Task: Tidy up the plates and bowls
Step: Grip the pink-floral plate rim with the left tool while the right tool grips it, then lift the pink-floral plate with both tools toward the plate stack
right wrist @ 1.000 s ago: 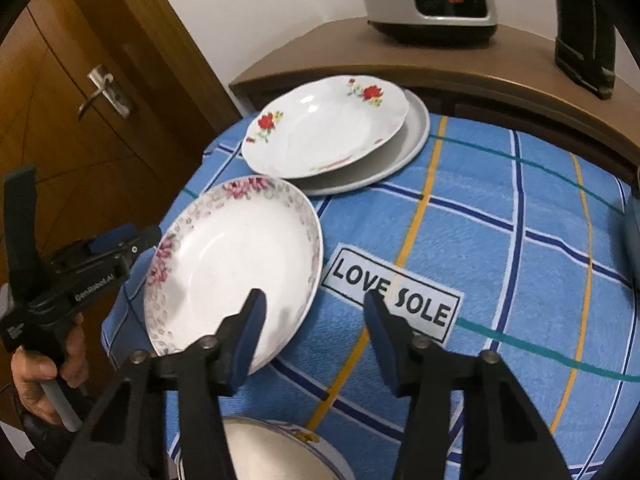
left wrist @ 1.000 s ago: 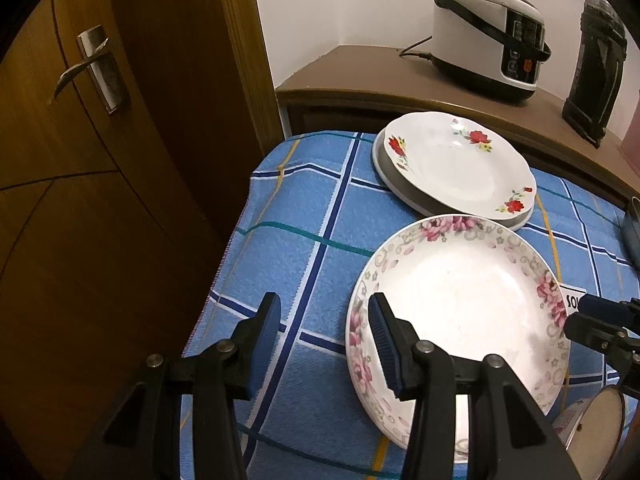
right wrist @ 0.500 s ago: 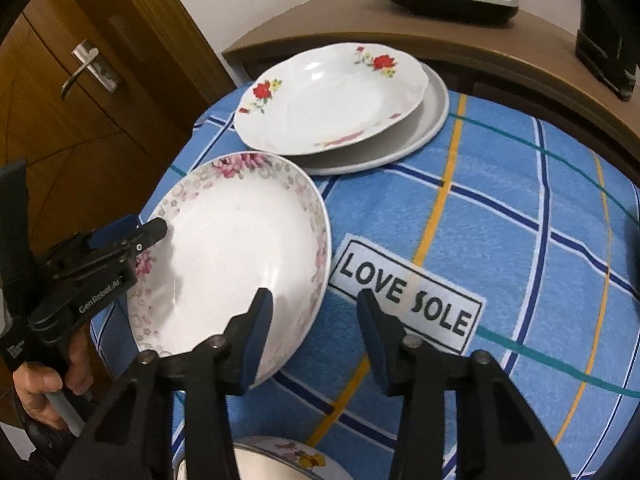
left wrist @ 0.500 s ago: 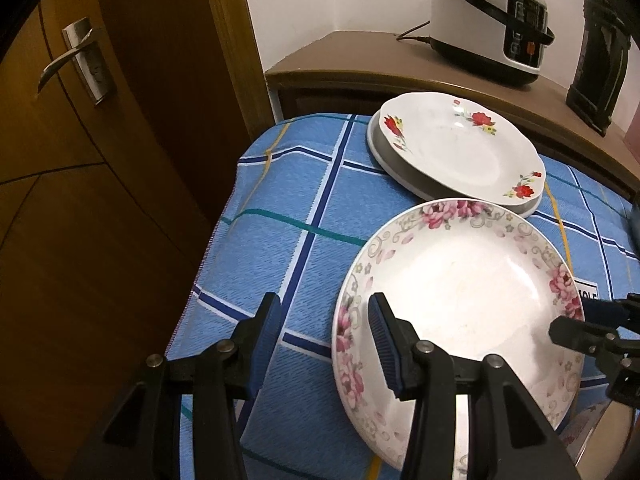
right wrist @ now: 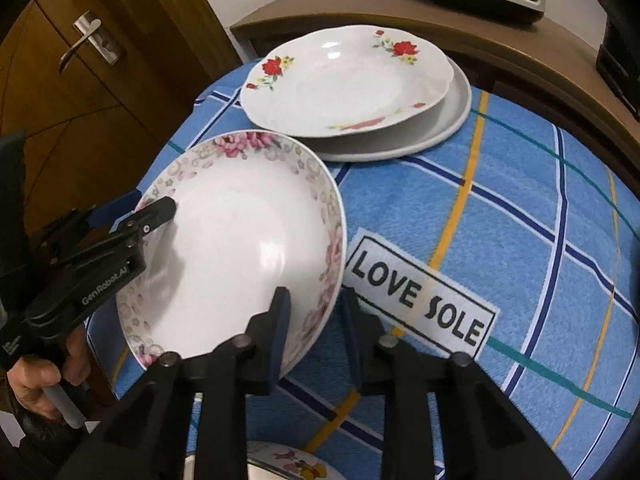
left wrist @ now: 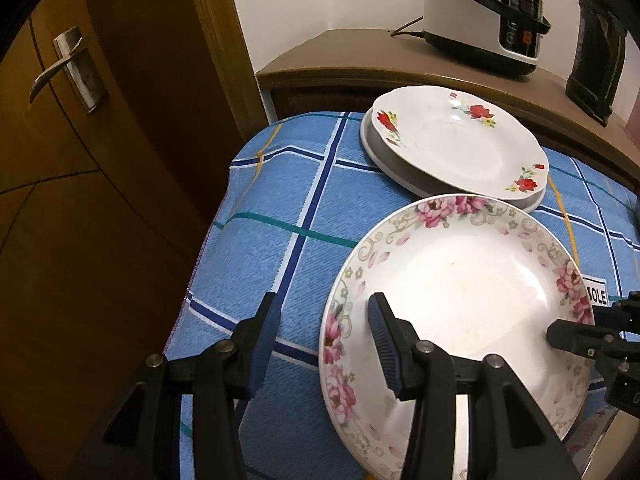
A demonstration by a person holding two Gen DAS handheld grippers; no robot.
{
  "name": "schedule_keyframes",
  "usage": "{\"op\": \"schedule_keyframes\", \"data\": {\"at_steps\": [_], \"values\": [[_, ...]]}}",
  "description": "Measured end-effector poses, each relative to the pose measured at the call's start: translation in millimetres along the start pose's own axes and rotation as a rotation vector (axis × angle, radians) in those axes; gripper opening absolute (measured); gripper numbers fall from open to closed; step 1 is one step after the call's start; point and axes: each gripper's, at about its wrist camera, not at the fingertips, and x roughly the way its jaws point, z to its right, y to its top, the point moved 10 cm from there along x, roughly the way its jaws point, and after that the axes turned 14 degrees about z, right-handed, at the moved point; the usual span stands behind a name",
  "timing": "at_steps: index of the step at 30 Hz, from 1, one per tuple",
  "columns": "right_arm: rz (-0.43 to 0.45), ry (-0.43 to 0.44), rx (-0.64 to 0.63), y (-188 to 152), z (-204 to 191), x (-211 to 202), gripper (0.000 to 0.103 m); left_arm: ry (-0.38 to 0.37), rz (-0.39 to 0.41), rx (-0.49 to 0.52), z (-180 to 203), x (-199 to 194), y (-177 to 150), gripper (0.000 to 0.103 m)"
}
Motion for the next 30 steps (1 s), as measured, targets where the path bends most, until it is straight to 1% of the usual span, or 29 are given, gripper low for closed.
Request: {"op": "schedule_keyframes", "data": {"at_steps": [1, 7, 11, 12, 13, 16, 20, 24, 27, 28, 29, 30], "values": [[-0.002, 0.004, 0.000, 0.5, -1.8, 0.7, 0.020, -0.001, 0.000, 0.001, 0.7, 0.1, -0.2, 0.049], [-0.010, 0.003, -0.012, 1.2, -4.2, 2.0, 0.020, -0.005, 0.005, -0.001, 3.1, 1.5, -0.2, 0.049], [-0.011, 0.006, -0.020, 1.3, -4.1, 1.9, 0.020, -0.031, 0.003, -0.006, 8.8, 2.9, -1.5, 0.049], [-0.012, 0.008, -0.020, 1.4, -4.3, 2.1, 0.020, -0.039, 0.004, -0.004, 11.3, 3.1, -1.9, 0.047], [-0.011, 0.009, -0.018, 1.5, -4.6, 2.6, 0.020, -0.052, 0.007, -0.002, 14.4, 2.9, -1.9, 0.041], [-0.002, 0.001, -0.036, 0.4, -5.4, 0.6, 0.020, -0.048, 0.015, 0.004, 16.7, 1.8, -1.4, 0.041], [0.005, -0.003, -0.041, -1.9, -7.9, -1.2, 0.020, -0.056, 0.012, -0.016, 13.5, -0.7, -2.5, 0.040], [0.010, 0.000, -0.060, -4.3, -13.3, -6.2, 0.019, -0.044, 0.031, -0.009, 11.0, -7.7, 0.0, 0.039], [0.024, 0.000, -0.064, -3.1, -17.6, -11.8, 0.017, -0.053, 0.059, -0.010, 10.9, -17.3, 6.5, 0.039], [0.029, 0.001, -0.066, -2.4, -18.8, -13.6, 0.016, -0.067, 0.067, -0.012, 12.3, -19.9, 9.1, 0.036], [0.032, 0.002, -0.067, -2.8, -19.6, -15.2, 0.016, -0.120, 0.069, -0.024, 18.6, -23.4, 11.6, 0.021], [0.036, 0.004, -0.065, -2.2, -20.6, -16.8, 0.016, -0.196, 0.054, -0.046, 29.2, -27.7, 12.0, 0.019]]}}
